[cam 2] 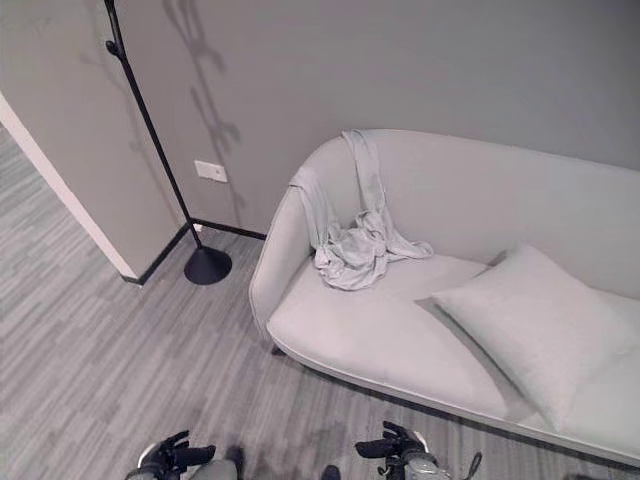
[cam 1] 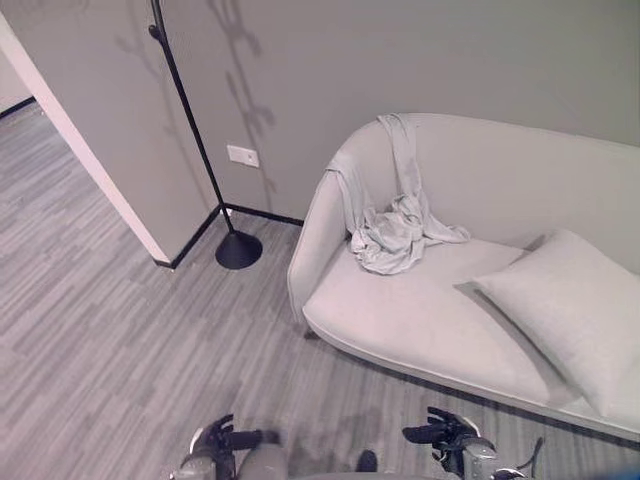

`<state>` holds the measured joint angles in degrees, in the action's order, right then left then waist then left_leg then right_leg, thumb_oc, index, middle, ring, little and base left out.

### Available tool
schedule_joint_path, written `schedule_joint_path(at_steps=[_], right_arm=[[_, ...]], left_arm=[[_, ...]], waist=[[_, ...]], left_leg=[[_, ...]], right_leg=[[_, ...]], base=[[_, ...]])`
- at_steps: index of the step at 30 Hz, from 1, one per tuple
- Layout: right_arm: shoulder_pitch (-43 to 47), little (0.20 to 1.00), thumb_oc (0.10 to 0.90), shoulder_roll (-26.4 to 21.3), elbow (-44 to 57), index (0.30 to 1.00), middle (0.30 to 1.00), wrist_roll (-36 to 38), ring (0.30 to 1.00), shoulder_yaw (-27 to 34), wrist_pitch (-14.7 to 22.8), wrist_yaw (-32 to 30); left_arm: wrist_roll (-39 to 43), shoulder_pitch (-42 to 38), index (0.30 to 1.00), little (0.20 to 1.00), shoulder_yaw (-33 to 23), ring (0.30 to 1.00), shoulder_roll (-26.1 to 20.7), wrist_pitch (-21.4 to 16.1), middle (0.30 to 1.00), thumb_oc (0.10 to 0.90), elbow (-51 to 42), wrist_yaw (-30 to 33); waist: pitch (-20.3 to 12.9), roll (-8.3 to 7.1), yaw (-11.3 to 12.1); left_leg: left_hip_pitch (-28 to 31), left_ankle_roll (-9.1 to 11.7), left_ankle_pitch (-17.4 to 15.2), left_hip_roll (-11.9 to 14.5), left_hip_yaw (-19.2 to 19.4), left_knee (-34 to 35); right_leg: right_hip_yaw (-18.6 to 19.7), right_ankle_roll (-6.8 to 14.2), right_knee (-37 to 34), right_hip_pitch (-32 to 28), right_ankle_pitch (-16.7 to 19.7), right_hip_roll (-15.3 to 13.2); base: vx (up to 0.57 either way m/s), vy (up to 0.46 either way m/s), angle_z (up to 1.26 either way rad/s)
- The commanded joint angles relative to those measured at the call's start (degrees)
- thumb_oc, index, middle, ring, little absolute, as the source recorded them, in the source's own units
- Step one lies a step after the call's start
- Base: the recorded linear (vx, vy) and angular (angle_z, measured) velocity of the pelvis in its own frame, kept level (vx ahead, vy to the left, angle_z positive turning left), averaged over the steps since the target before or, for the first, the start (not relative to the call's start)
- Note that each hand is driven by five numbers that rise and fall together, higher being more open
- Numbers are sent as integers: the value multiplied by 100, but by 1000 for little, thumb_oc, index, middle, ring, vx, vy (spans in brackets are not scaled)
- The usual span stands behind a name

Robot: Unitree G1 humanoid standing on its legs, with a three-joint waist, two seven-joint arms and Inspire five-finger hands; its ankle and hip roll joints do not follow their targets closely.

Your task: Hang the clothes on the sofa on the clothes rack.

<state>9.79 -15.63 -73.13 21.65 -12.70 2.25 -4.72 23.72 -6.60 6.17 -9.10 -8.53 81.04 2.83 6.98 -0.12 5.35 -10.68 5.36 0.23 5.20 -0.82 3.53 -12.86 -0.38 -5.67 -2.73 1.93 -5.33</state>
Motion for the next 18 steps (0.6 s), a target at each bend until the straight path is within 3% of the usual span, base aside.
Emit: schedule_joint_path(at_steps=[1,7,8,9,10,11,12,13,16,17,18], right_arm=[[276,900,800,-201,757,900,900,-41,900,350,420,-573],[388,900,800,-551,1703,900,900,-1061,900,450,441,-1101],[631,900,800,-772,1792,900,900,-1480,900,450,411,-1293],[634,900,800,-773,1793,900,900,-1484,900,453,409,-1294],[829,900,800,-998,1978,900,900,-1763,900,461,367,-1470],[829,900,800,-998,1978,900,900,-1763,900,462,366,-1470],[994,900,800,-1169,2124,900,900,-2079,900,411,292,-1655],[1030,900,800,-1247,2220,900,900,-2287,900,389,264,-1736],[1037,900,800,-1411,2469,900,900,-2612,900,390,185,-1870],[1059,900,800,-1499,2531,900,900,-2745,900,390,125,-1960],[1120,900,800,-1672,2591,900,900,-2993,900,376,-13,-2106]], left_arm=[[-231,692,900,900,303,900,127,34,900,800,216,71],[-624,786,900,900,278,900,-41,2,900,800,60,160],[-1016,745,900,900,494,900,-145,-25,900,800,-95,227],[-1018,742,900,900,493,900,-143,-22,900,800,-98,229],[-1231,682,900,900,684,900,-235,-36,900,800,-299,243],[-1231,681,900,900,684,900,-235,-36,900,800,-300,243],[-1368,604,900,900,885,900,-310,-37,900,800,-426,230],[-1468,597,900,900,944,900,-331,-36,900,800,-508,224],[-1573,595,900,900,1016,900,-367,-36,900,800,-587,209],[-1586,570,900,900,1055,900,-385,-55,900,800,-640,221],[-1697,486,900,900,1199,900,-423,-89,900,800,-736,243]], waist=[[-254,-171,127],[-296,-292,235],[-241,-267,261],[-239,-269,274],[-107,-196,233],[-110,-198,237],[32,-76,141],[57,-23,110],[49,40,19],[61,31,-37],[109,-24,-105]], left_leg=[[602,-264,550,-235,-149,97],[846,-472,201,-460,1,-86],[906,-611,36,-558,88,-180],[899,-616,29,-562,100,-190],[960,-747,-40,-637,107,-263],[955,-747,-41,-638,110,-264],[1028,-834,-91,-636,12,-333],[1090,-847,-136,-620,-40,-343],[1300,-806,-185,-582,-195,-218],[1390,-777,-202,-591,-253,-160],[1557,-694,-287,-542,-322,-42]], right_leg=[[438,533,67,-377,-408,161],[539,693,245,-605,-349,-200],[534,803,970,-335,-284,-395],[550,809,1008,-308,-303,-404],[611,888,1858,87,-14,-501],[616,888,1865,96,-18,-503],[685,866,2499,458,230,-513],[651,822,2631,601,180,-533],[557,741,2240,738,2,-464],[587,743,1943,839,-9,-399],[626,794,1155,853,31,-396]], base=[[277,201,-37],[220,184,-4],[94,156,18],[117,275,5],[22,126,-13],[64,215,-11],[98,115,-3],[98,114,9],[189,-11,20],[277,-139,18],[207,-128,24]])
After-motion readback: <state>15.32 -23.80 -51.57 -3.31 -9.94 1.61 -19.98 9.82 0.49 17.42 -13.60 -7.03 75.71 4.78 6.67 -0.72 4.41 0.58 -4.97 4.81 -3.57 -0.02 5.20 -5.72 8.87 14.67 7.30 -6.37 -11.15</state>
